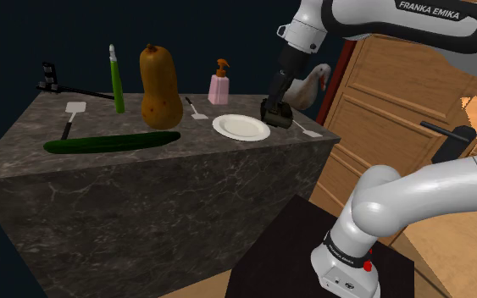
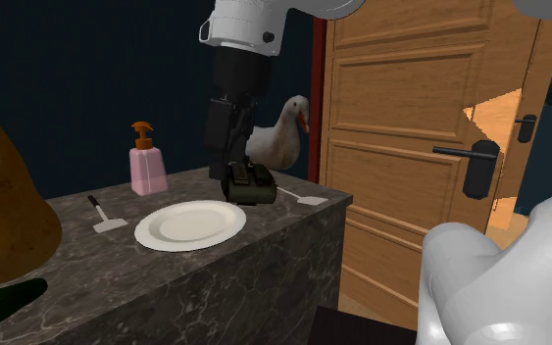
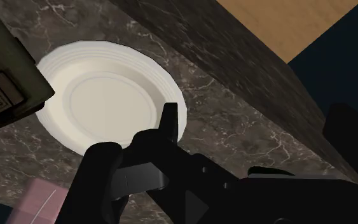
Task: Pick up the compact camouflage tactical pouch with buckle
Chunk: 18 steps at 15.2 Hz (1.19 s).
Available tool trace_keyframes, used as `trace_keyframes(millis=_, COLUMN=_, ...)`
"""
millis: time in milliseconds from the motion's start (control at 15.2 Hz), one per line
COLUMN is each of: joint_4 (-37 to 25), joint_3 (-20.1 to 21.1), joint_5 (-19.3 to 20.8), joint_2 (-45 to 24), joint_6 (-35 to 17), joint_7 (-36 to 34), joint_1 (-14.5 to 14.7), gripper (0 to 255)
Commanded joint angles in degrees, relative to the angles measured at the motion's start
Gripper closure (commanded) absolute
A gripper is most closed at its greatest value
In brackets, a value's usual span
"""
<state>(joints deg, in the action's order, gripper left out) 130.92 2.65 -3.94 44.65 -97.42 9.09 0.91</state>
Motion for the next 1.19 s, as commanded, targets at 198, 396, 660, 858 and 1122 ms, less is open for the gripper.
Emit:
trace_keyframes(millis=198, joint_4=-0.1, joint_3=-4.3, joint_5=2.1, joint_2=-1.3, joint_6=-0.8, joint_7=6.2, joint_1=-0.4, gripper=0)
trace_keyframes(millis=396, joint_4=-1.1, joint_3=-8.5, joint_5=4.0, joint_2=-3.5, joint_6=-1.7, joint_7=12.4, joint_1=-0.7, gripper=0)
trace_keyframes(millis=660, joint_4=-3.6, joint_3=-14.0, joint_5=6.0, joint_2=-7.6, joint_6=-2.9, joint_7=20.7, joint_1=-0.9, gripper=0)
trace_keyframes(millis=858, joint_4=-6.5, joint_3=-18.1, joint_5=7.0, joint_2=-11.5, joint_6=-3.8, joint_7=26.9, joint_1=-0.7, gripper=0)
trace_keyframes(millis=1122, joint_4=-11.5, joint_3=-23.6, joint_5=7.0, joint_2=-17.8, joint_6=-4.7, joint_7=35.3, joint_1=-0.2, gripper=0)
